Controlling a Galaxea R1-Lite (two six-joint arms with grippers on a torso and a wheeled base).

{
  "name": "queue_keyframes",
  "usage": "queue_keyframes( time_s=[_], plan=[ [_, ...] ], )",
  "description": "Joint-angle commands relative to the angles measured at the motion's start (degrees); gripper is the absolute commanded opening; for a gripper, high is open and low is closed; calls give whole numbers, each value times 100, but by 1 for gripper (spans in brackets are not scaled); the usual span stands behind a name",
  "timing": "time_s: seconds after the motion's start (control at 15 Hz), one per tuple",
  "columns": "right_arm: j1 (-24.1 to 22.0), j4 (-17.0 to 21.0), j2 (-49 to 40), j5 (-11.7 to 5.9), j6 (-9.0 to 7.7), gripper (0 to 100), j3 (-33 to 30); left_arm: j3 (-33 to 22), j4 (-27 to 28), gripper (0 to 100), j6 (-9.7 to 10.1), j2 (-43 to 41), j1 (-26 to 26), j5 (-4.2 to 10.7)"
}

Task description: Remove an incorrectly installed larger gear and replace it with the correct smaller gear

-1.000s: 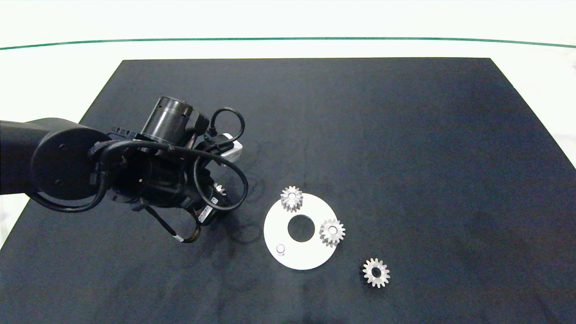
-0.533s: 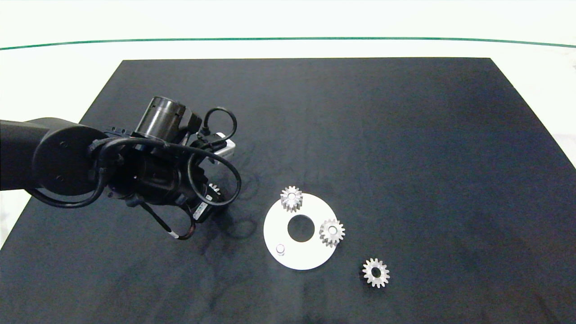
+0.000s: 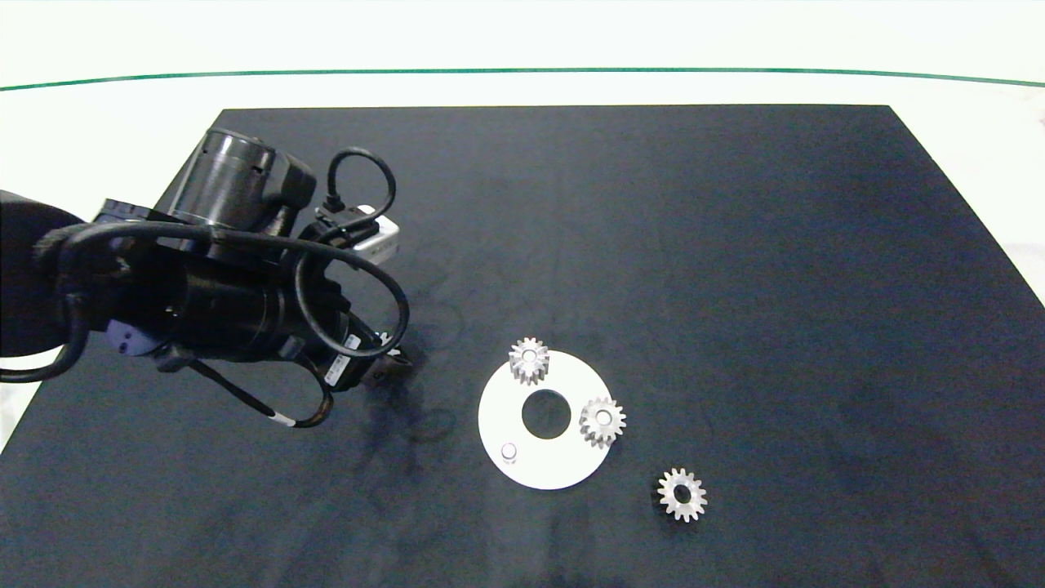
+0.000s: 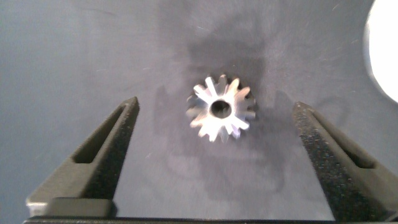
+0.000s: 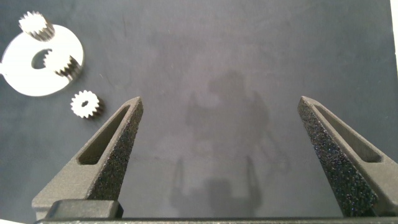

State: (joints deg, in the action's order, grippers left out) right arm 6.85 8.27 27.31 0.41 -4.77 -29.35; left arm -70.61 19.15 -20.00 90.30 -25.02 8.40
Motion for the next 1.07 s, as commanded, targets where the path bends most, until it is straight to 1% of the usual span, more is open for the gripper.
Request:
queue_keyframes(
  time_s=[0.07, 0.13, 0.2, 0.27, 0.33, 0.4, 0.47, 0.6, 0.67, 0.73, 0.8, 0.87, 0.93, 1.0, 1.07],
  plan=[
    [27, 26, 416, 90, -481, 100, -62, 65, 62, 100, 155, -865, -56, 65],
    [115, 35, 565, 152, -780, 100, -88, 109, 62, 100, 199, -1058, -39, 118],
    [211, 35, 662, 161, -947, 100, -114, 179, 54, 100, 295, -1225, -30, 206],
    [449, 44, 829, 161, -1141, 100, -167, 276, 54, 100, 480, -1524, -12, 364],
    [642, 44, 952, 152, -1228, 100, -211, 346, 54, 100, 550, -1796, 41, 391],
    [844, 52, 1066, 152, -1272, 100, -281, 416, 62, 100, 568, -2077, 216, 391],
    [1178, 140, 1163, 161, -1281, 100, -360, 557, 62, 100, 559, -2385, 454, 391],
    [1855, 589, 1365, 152, -1281, 100, -606, 759, 80, 100, 559, -2930, 832, 391],
    [2039, 738, 1532, 161, -1281, 100, -712, 882, 159, 100, 550, -3185, 1069, 391],
    [2101, 764, 1629, 161, -1272, 100, -738, 935, 221, 100, 559, -3317, 1166, 391],
    [2189, 764, 1963, 161, -1272, 100, -773, 996, 484, 100, 559, -3633, 1289, 382],
    [2242, 764, 2200, 169, -1272, 100, -809, 1005, 660, 100, 568, -3783, 1297, 391],
    [2391, 773, 2446, 161, -1272, 100, -835, 1014, 748, 100, 568, -3897, 1306, 391],
    [2540, 747, 2762, 99, -1281, 100, -853, 1049, 766, 100, 568, -4020, 1385, 382],
    [2602, 720, 3009, 90, -1290, 100, -870, 1075, 766, 100, 568, -4064, 1491, 382]
  ],
)
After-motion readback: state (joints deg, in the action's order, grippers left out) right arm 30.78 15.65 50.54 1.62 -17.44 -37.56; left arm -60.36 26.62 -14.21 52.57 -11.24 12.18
